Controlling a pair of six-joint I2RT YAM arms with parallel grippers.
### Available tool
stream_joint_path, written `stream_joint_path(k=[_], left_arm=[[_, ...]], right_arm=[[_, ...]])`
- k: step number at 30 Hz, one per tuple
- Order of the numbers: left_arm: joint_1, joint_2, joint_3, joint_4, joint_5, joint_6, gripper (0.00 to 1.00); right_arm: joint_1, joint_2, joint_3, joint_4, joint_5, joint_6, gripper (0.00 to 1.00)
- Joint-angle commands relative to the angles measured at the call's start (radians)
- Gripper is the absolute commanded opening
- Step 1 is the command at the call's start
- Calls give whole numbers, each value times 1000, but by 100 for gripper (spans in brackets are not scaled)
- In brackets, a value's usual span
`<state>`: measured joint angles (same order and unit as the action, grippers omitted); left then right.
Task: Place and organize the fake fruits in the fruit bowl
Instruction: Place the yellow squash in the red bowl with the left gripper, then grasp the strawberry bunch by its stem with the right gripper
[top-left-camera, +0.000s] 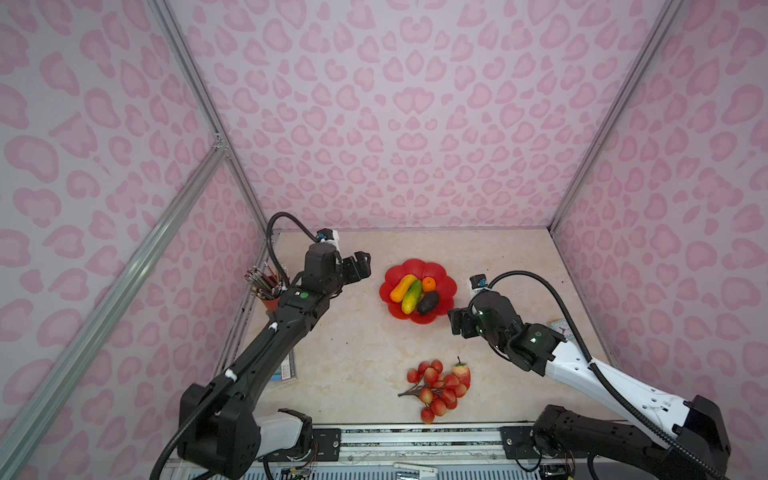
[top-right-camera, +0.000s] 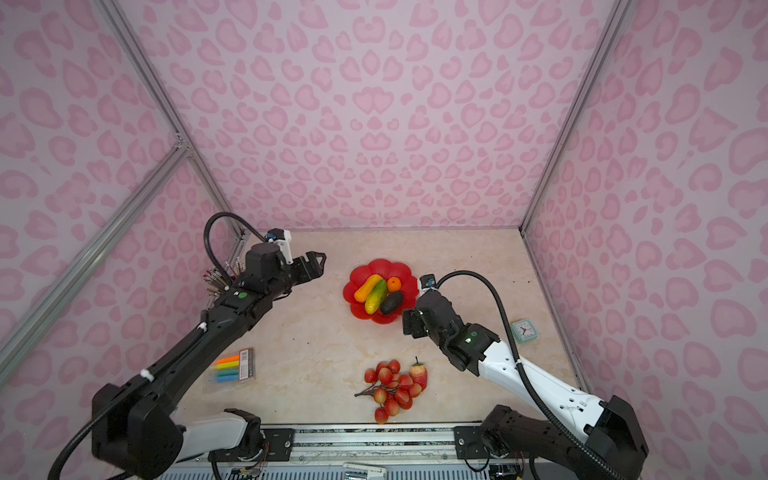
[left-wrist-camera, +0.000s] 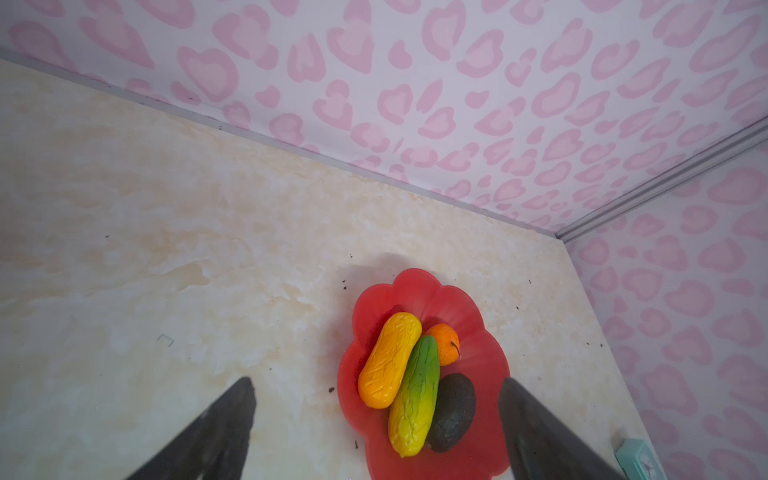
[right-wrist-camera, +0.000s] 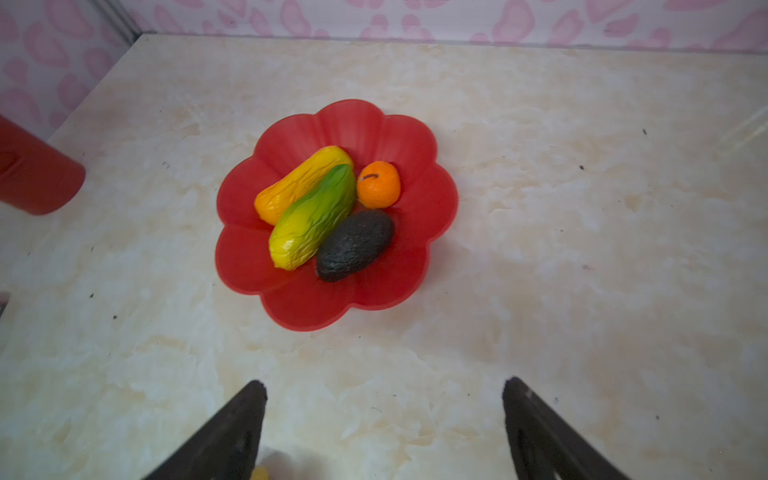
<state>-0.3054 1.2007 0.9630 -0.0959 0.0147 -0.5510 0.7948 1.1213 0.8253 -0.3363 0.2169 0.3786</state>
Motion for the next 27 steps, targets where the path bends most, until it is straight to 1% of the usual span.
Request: stream_joint_path(k=[1,2,4,6,9,12,13,16,19,27], left_arm=[[40,-158,-133,84,-101,-64,98],[54,-207,-173,83,-120,-76,100],[88,-302,-251,78,-151,-96,97],[122,-364,-290,54,-158,-107,96],[158,-424,-317,4,-159,-110,96],[179,-470,-345,-11,-161,-116,96],[184,-484,-355,-14,-160,-118,96],[196,-505,-368,-24,-164,-122,96],[207,-513,-367,-35,-157,-116,96],[218,-533,-364,-56,-161,-90,96]], right_arm=[[92,63,45,-31,9,-134,87],[130,85,61,-37,6,-155,86],[207,140,100,-55,-3,-202,82],[277,190,134,-78,-19,-239,77],[363,276,186,-119,-76,-275,71],[458,377,235,-164,-77,-322,64],[482,415,254,-180,-85,-332,59],[530,499,277,-196,-94,-350,53],[551,550,283,-209,-101,-370,48],[578,628,312,-324,-21,-394,47]])
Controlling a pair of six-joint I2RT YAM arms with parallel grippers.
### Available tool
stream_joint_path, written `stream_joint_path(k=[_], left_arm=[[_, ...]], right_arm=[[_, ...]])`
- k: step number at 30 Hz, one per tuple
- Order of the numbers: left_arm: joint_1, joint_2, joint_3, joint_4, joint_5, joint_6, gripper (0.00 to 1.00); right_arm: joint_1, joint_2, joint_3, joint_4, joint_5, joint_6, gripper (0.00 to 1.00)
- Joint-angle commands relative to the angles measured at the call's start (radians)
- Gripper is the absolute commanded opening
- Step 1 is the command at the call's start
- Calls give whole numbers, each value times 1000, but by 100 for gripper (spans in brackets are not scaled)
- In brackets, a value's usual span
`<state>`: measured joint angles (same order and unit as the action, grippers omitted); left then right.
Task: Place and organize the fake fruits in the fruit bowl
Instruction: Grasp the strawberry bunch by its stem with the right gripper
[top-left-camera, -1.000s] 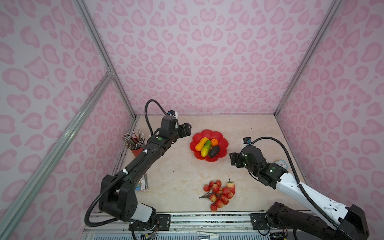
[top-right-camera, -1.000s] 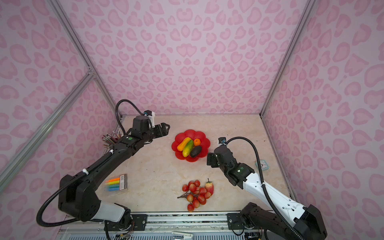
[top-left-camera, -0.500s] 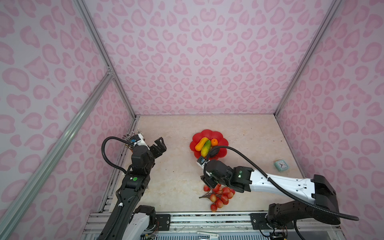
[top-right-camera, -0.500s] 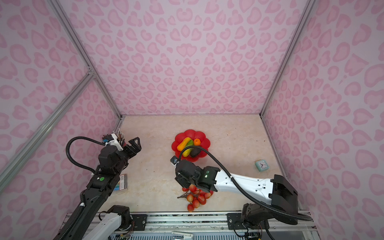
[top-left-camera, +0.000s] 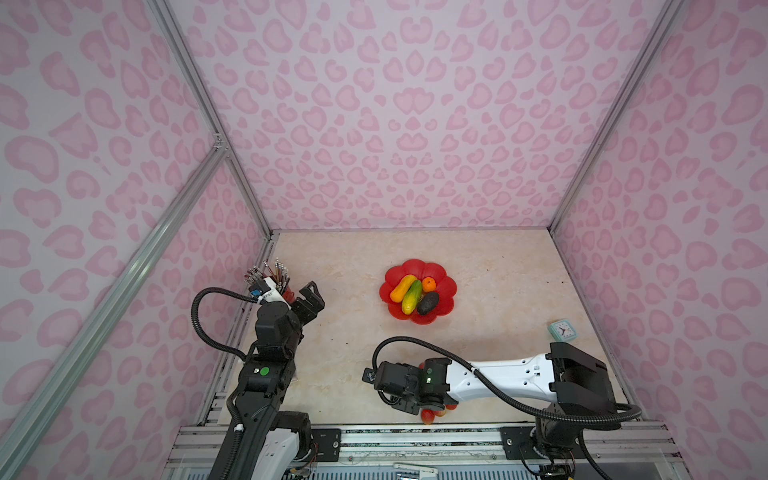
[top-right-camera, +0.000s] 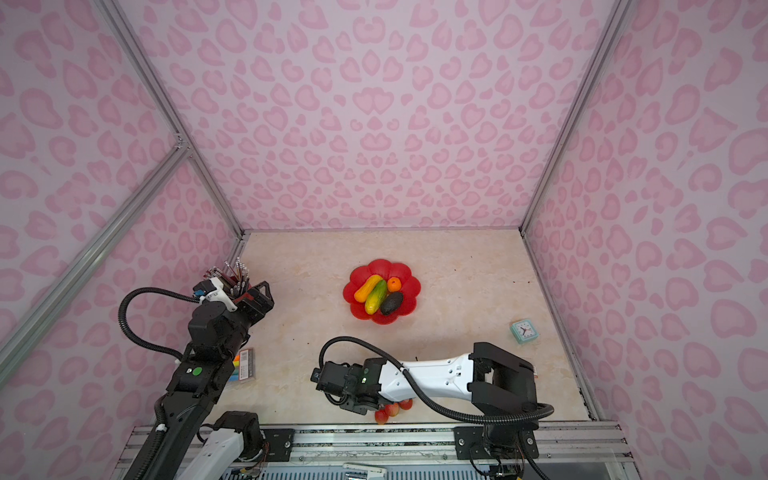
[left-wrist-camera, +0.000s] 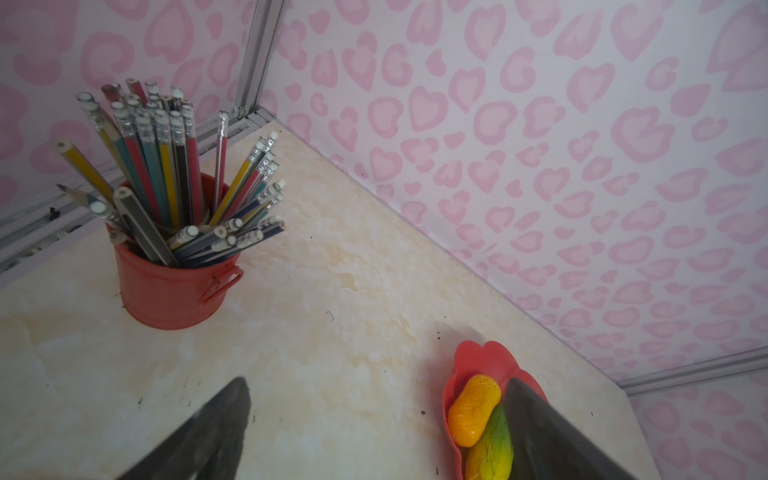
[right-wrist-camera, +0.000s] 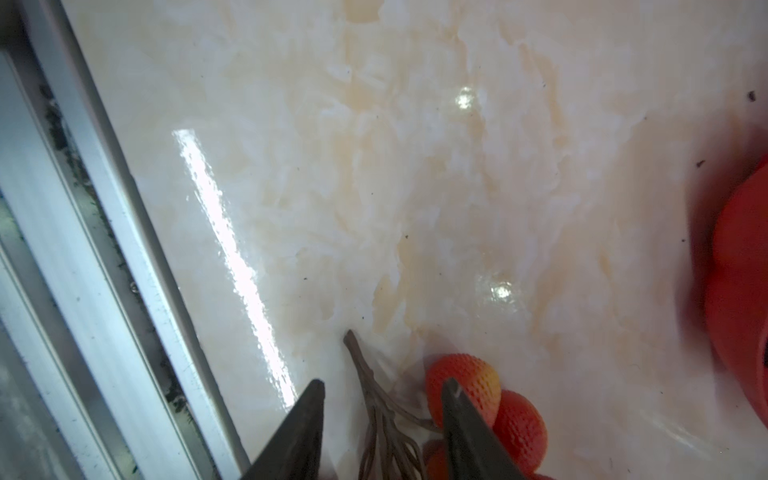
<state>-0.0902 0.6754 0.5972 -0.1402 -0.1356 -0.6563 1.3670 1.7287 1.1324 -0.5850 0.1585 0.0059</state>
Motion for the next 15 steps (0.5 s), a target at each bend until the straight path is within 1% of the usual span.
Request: stream_joint_path(k=[1,3,5,15], left_arm=[[3,-11,0,-14,-12,15,96],[3,-15,-4,-15,-14,17,96],[3,-19,-7,-18,-15,17,96],[4,-20,-2,-26,-22,27,96]], right_arm=[[7,29,7,-87,39,-22,47],[13,41,5,-98,47,-21,47],[14,51,9,-106,38,-22,44],[17,88,2,-96,7,-32,40]])
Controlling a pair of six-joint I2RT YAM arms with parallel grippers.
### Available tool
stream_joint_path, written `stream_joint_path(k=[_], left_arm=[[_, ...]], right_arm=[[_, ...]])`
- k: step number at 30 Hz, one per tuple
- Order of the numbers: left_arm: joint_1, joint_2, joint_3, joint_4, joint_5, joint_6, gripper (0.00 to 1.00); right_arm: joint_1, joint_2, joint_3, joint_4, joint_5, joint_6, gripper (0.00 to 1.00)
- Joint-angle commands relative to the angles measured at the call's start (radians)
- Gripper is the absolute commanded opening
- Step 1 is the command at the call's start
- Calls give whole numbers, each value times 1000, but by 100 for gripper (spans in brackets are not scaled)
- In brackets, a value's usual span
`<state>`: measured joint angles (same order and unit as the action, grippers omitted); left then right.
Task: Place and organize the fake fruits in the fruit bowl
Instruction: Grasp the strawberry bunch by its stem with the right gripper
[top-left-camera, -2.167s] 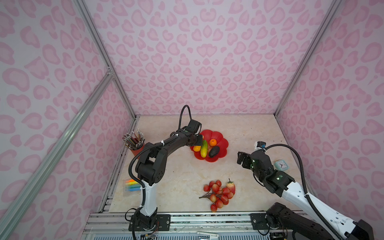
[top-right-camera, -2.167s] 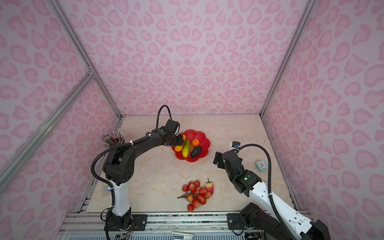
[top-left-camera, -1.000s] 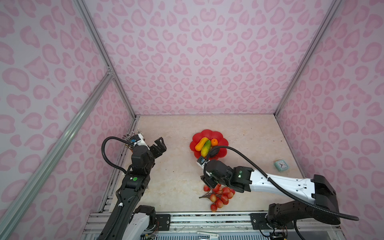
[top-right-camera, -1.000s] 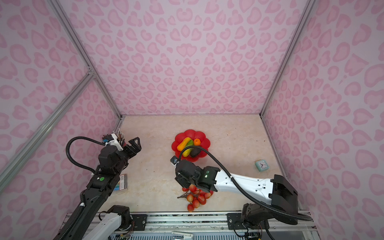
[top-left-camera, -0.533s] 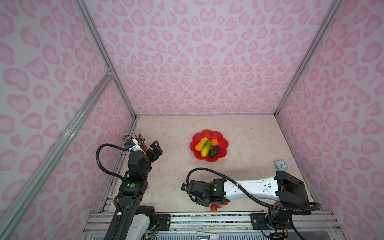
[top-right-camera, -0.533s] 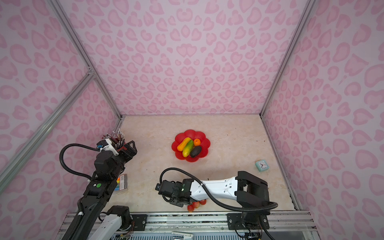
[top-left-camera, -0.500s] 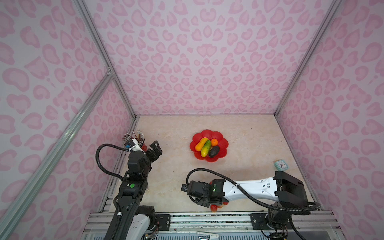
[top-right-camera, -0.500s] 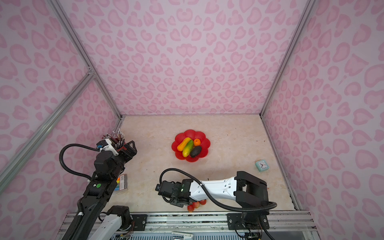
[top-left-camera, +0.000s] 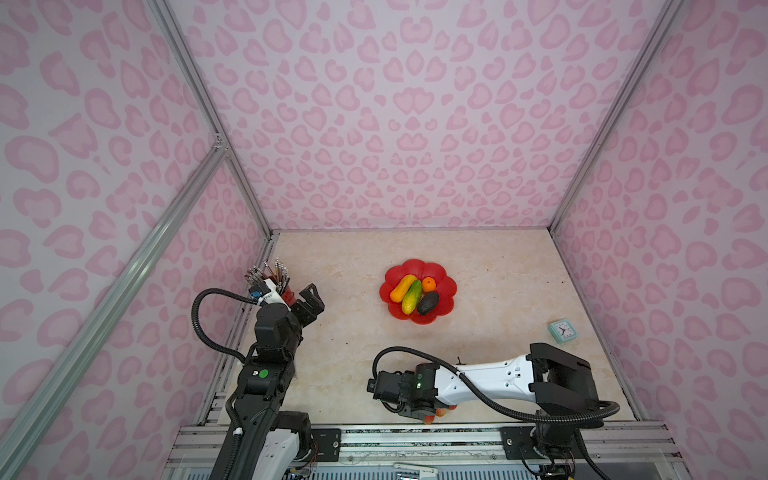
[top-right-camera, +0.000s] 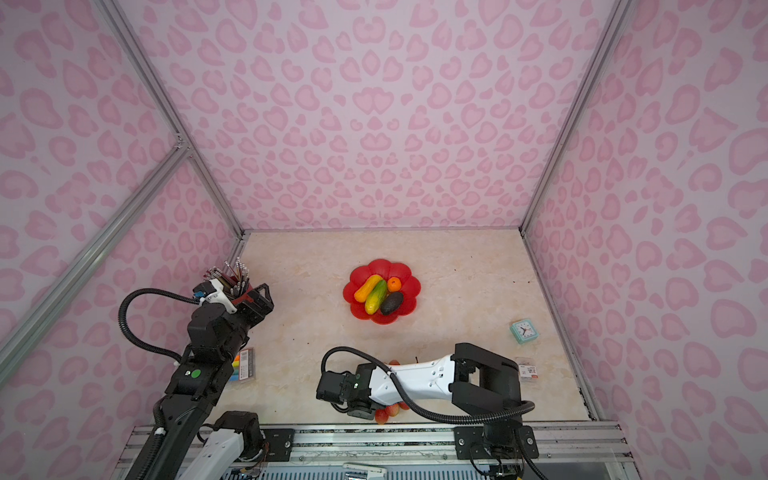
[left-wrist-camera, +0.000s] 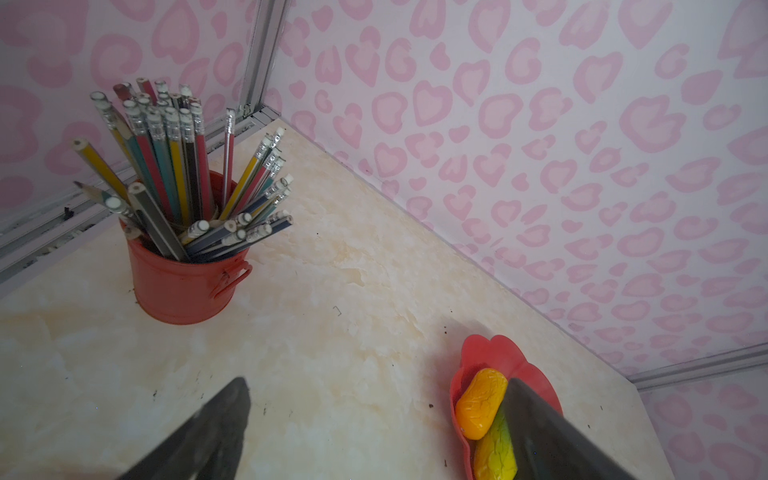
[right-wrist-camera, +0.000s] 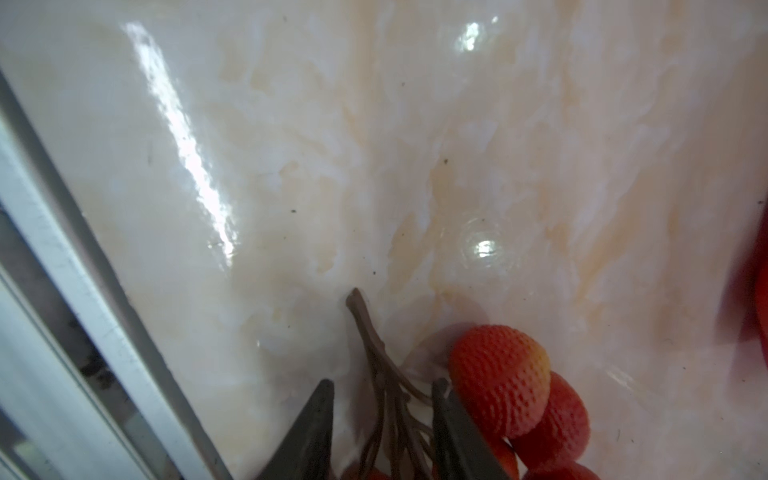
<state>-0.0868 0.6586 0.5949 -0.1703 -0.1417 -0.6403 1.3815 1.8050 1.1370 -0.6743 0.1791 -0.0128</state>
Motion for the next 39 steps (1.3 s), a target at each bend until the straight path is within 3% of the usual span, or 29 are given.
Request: stream_joint_path(k=[1,17,28,39], left_arm=[[1,-4,0,4,-17,11,96],[1,-2,-4,5,-21,-1,96],[1,10,0,15,-22,-9,96],[1,16,6,18,-17,-9,96]], right_arm=[[2,13,-6,-4,-12,-13,40],[-36,31,-18,24,-1,-34,21],[-90,56,15,38,37,-58,0],[-162,-41,37,111,-22,12,0]])
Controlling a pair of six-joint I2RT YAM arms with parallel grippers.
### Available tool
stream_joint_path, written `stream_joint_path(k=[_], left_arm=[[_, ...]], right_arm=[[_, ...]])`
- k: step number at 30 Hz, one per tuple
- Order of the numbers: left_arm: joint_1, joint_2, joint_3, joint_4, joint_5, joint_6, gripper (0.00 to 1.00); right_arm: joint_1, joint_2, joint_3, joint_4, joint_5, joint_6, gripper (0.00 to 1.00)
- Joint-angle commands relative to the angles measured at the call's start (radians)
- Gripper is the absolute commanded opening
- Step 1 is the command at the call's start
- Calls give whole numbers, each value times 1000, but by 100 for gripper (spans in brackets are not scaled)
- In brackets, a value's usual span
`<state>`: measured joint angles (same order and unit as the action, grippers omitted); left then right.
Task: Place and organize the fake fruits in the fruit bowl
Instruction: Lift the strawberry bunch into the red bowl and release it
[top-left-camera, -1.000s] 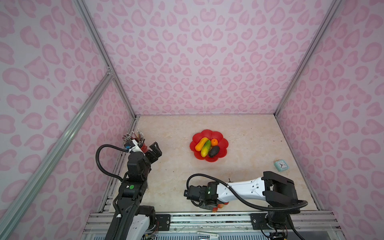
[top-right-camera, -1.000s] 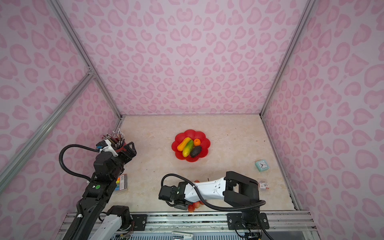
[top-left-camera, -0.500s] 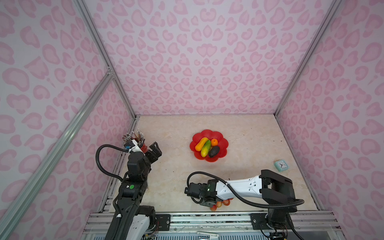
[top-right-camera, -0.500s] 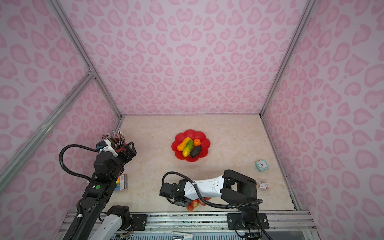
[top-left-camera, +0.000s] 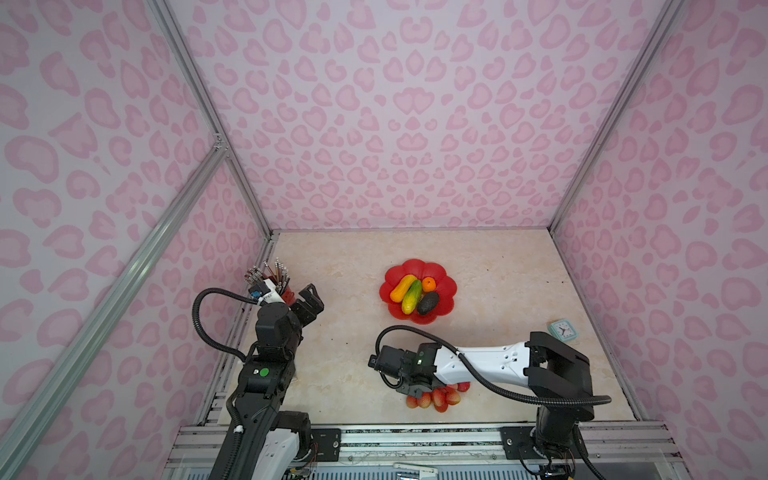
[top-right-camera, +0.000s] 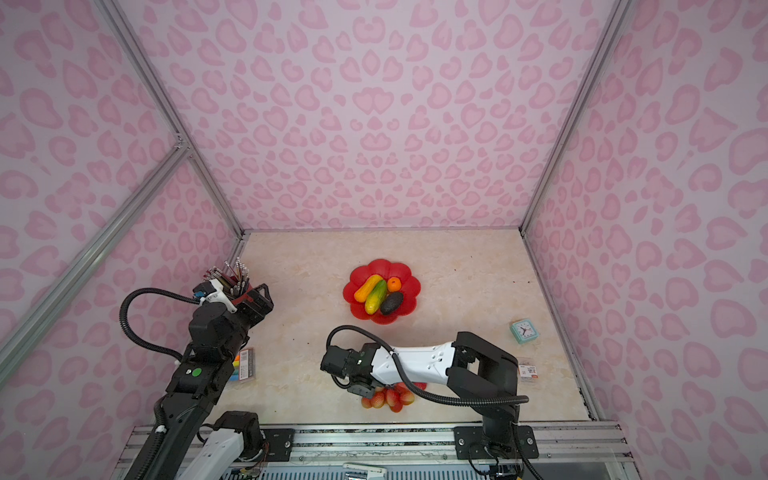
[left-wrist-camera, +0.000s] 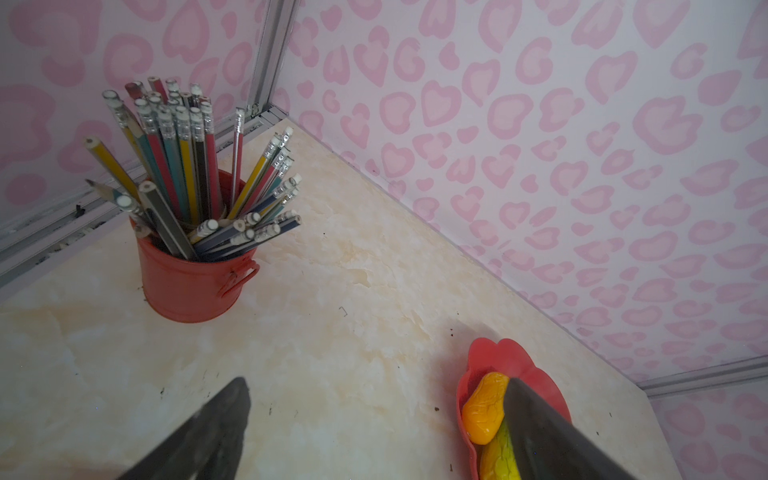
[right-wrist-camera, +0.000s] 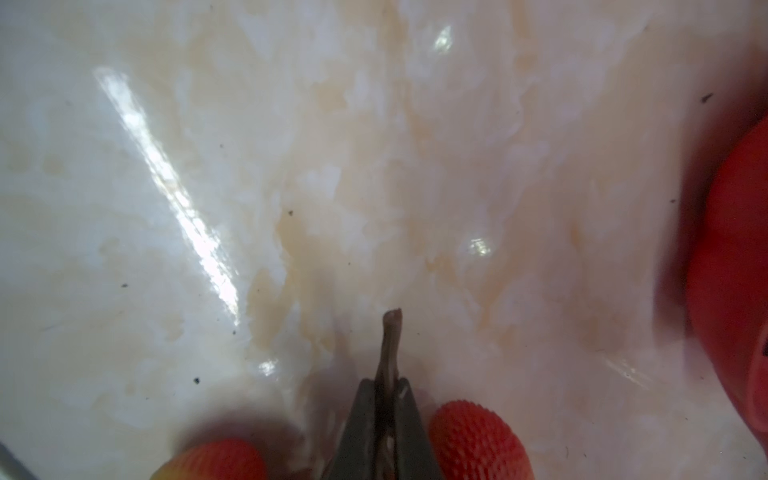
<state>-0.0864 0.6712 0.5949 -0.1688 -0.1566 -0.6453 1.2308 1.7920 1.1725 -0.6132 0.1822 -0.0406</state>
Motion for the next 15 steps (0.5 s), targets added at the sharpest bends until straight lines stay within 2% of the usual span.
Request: stream_joint_path(k=[1,10,15], left_arm=[[1,3,6,17,-1,-4,96],[1,2,5,20,11,-4,96],[1,0,6,18,15,-2,96]], right_arm=[[-20,-50,-3,66,-32,57,0],[-60,-238,-125,270,5,228,0],[-62,-330,-176,322,59,301,0]])
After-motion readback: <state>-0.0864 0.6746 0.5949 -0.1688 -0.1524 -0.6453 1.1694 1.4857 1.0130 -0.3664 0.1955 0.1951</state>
